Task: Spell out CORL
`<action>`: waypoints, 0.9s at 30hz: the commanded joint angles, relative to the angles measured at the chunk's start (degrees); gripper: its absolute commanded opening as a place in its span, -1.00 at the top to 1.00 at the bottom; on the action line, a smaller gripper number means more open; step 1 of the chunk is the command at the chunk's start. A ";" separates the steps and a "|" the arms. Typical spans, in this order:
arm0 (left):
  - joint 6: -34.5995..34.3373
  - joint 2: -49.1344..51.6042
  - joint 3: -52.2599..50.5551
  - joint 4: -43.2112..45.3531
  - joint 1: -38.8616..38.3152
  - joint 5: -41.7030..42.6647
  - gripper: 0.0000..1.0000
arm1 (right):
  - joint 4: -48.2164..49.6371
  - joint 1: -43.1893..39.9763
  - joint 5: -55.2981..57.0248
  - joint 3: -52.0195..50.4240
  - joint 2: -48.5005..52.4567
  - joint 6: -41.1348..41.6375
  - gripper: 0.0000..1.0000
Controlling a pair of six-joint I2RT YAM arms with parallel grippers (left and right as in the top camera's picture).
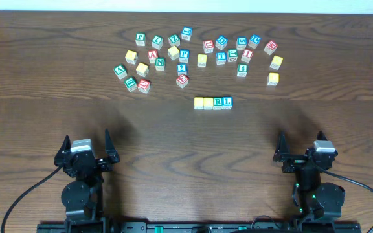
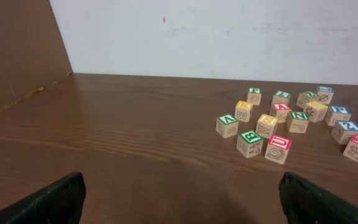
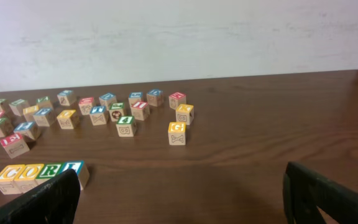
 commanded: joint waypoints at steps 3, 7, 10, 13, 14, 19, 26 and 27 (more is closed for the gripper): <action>0.79 -0.35 -1.46 -1.66 -0.22 0.11 -0.95 | -0.07 -0.72 -0.31 -0.17 -0.35 -0.68 -0.98; 0.79 -0.35 -1.46 -1.68 -0.22 0.11 -0.95 | -0.07 -0.72 -0.31 -0.17 -0.35 -0.68 -0.98; 0.76 -0.35 -1.46 -1.66 -0.22 0.11 -0.95 | -0.07 -0.72 -0.31 -0.17 -0.35 -0.68 -0.99; 0.76 -0.35 -1.46 -1.68 -0.22 0.11 -0.95 | -0.04 -0.72 -0.31 -0.17 -0.35 -0.68 -0.98; 0.79 -0.35 -1.46 -1.66 -0.22 0.13 -0.95 | -0.07 -0.72 -0.31 -0.17 -0.35 -0.68 -0.99; 0.79 -0.35 -1.46 -1.68 -0.22 0.11 -0.95 | -0.04 -0.72 -0.31 -0.17 -0.35 -0.68 -0.98; 0.79 -0.35 -1.46 -1.66 -0.22 0.11 -0.95 | -0.04 -0.72 -0.33 -0.17 -0.35 -0.68 -0.99; 0.79 -0.35 -1.46 -1.66 -0.22 0.11 -0.95 | -0.07 -0.72 -0.31 -0.17 -0.35 -0.68 -0.99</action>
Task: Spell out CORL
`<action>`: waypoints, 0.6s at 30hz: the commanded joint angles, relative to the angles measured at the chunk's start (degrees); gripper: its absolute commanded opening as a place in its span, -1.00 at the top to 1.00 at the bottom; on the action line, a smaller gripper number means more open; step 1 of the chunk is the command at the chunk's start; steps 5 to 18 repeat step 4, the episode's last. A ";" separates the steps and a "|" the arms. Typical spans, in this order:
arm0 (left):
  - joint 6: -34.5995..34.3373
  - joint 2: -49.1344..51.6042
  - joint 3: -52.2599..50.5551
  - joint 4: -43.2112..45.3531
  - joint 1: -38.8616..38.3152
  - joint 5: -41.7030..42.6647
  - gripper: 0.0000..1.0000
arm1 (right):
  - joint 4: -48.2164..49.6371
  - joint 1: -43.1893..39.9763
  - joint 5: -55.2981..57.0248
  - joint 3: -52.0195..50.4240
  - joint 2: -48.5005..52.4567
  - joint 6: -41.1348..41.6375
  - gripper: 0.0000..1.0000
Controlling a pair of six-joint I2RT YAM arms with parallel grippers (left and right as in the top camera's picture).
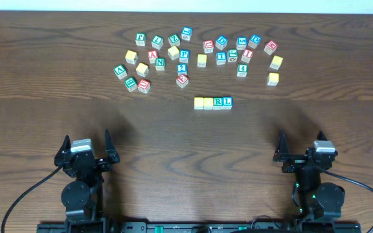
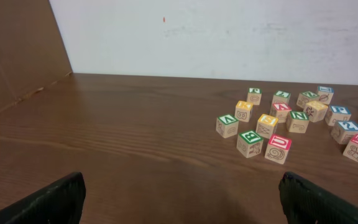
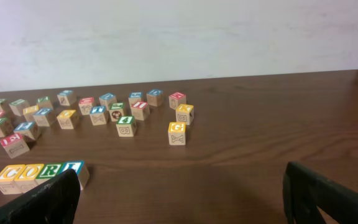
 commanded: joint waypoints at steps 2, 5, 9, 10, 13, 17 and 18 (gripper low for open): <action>0.79 -0.35 -1.46 -1.68 -0.22 0.11 -0.95 | -0.09 -0.72 -0.33 -0.17 -0.35 -0.68 -0.99; 0.76 -0.35 -1.46 -1.66 -0.22 0.11 -0.96 | -0.07 -0.72 -0.33 -0.17 -0.35 -0.68 -0.99; 0.76 -0.35 -1.46 -1.66 -0.22 0.11 -0.96 | -0.07 -0.72 -0.33 -0.17 -0.35 -0.68 -0.99; 0.76 -0.35 -1.46 -1.66 -0.22 0.11 -0.96 | -0.07 -0.72 -0.33 -0.17 -0.35 -0.68 -0.99; 0.76 -0.35 -1.46 -1.66 -0.22 0.11 -0.96 | -0.07 -0.72 -0.33 -0.17 -0.35 -0.68 -0.99; 0.76 -0.35 -1.46 -1.66 -0.22 0.11 -0.96 | -0.07 -0.72 -0.33 -0.17 -0.35 -0.68 -0.99; 0.76 -0.35 -1.46 -1.66 -0.22 0.11 -0.96 | -0.07 -0.72 -0.33 -0.17 -0.35 -0.68 -0.99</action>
